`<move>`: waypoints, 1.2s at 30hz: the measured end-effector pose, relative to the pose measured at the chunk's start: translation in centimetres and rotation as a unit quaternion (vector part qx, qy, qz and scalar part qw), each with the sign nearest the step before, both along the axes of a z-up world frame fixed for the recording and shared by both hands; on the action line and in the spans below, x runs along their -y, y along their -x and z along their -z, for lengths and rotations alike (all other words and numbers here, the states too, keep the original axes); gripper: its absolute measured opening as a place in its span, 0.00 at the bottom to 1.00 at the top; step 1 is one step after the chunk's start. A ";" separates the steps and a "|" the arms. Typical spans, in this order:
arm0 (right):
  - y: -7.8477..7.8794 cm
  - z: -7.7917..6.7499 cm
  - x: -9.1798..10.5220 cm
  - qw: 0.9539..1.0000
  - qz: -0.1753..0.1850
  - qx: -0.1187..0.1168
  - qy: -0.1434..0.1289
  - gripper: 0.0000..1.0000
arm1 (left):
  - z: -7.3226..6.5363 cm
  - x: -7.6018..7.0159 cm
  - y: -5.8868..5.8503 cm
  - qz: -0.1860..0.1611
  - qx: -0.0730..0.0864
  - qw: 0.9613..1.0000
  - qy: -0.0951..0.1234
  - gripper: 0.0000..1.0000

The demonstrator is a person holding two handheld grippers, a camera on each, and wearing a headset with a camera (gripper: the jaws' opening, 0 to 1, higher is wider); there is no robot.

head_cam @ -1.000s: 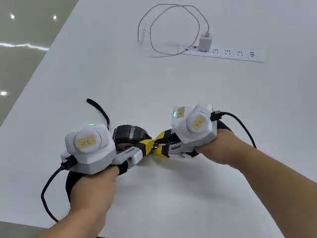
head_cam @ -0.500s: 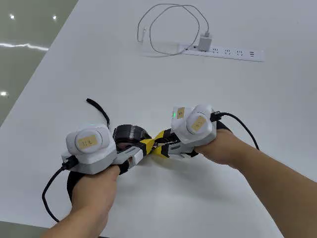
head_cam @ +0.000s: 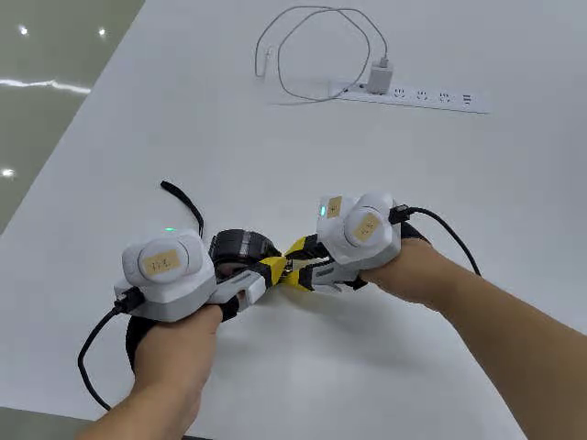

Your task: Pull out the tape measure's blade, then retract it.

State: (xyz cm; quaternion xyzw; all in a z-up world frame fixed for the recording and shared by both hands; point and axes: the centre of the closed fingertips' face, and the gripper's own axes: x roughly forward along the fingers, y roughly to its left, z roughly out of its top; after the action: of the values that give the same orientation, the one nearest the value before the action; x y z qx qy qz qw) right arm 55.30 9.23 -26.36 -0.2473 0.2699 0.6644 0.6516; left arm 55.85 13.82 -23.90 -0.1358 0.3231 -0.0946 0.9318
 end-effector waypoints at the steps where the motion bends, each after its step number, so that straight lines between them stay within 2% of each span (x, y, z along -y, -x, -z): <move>1: 0.0 -0.1 0.0 1.000 0.001 -0.003 -0.002 0.19 | 0.0 0.0 0.0 0.001 -0.001 1.000 -0.001 0.60; 8: 0.1 -0.2 -0.1 1.000 0.003 -0.006 -0.005 0.19 | 0.0 0.0 0.1 0.002 -0.001 1.000 -0.002 0.60; 15: 0.0 -0.7 0.3 1.000 0.018 -0.008 -0.008 0.24 | -0.1 0.0 0.2 0.010 -0.001 1.000 -0.008 0.59; 25: -0.2 -1.0 0.8 1.000 0.030 -0.006 -0.008 0.25 | -0.4 -0.1 0.2 0.014 0.002 1.000 -0.012 0.59; 31: -0.3 -2.1 1.4 0.998 0.058 -0.009 -0.022 0.29 | -0.7 0.4 0.4 0.033 0.008 0.999 -0.010 0.63; 36: -0.3 -2.6 2.0 0.997 0.071 -0.009 -0.024 0.31 | -1.1 0.5 0.8 0.054 0.016 0.998 -0.024 0.64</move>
State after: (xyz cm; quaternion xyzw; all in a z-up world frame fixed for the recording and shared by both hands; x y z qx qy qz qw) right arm 55.62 7.27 -23.79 -0.2060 0.2769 0.6245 0.7006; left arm 55.02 13.31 -22.82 -0.0945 0.3175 -0.1394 0.9332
